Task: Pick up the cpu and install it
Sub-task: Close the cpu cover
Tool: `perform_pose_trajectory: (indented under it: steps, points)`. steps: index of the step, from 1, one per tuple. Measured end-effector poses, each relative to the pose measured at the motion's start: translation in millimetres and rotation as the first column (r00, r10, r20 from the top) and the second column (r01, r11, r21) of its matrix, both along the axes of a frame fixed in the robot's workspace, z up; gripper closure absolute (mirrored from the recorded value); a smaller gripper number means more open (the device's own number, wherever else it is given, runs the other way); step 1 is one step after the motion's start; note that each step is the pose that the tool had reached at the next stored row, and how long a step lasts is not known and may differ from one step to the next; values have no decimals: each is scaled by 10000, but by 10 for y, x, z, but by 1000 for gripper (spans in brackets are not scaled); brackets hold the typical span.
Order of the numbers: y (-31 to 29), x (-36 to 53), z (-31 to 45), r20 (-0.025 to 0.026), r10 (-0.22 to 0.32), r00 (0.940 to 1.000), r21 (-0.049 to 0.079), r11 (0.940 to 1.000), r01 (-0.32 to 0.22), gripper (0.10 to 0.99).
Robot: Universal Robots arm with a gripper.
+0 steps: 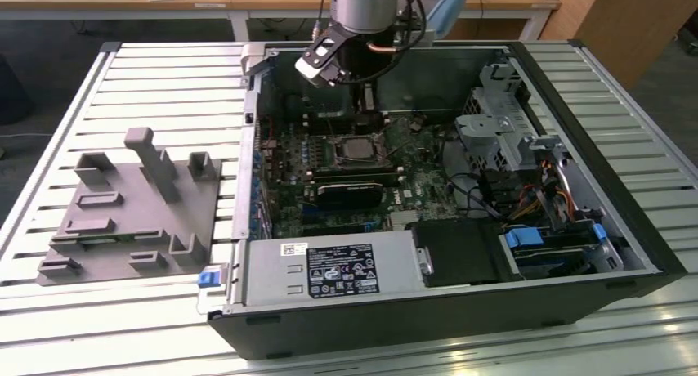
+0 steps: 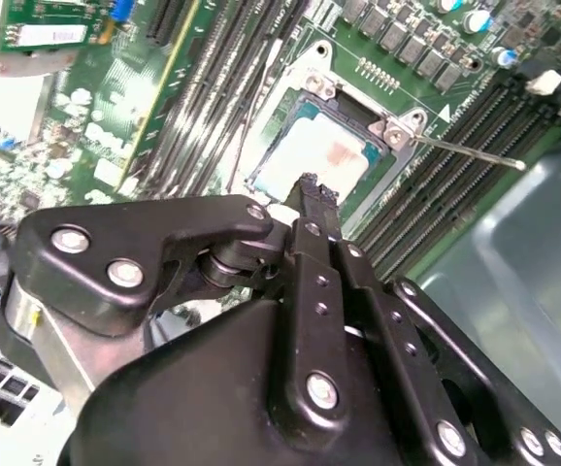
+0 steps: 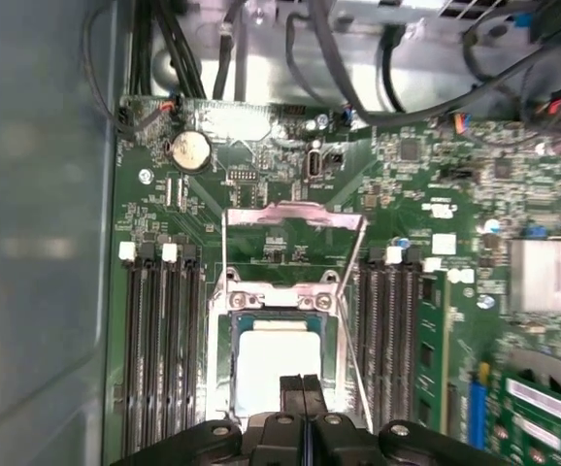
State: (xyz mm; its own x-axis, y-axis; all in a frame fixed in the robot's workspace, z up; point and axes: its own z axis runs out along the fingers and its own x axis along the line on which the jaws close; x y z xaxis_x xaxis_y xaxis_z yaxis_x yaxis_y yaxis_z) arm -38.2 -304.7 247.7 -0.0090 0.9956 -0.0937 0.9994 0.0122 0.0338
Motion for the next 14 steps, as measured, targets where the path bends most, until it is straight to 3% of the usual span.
perform_pose_trajectory:
  steps: [5,10,14]
  points:
    - [0,0,178,-1,1,10000,-46,10000,-1,980]
    - [-15,2,179,0,1,10000,-45,10000,-1,980]
    - [-18,126,179,-3,1,10000,-46,10000,-1,980]
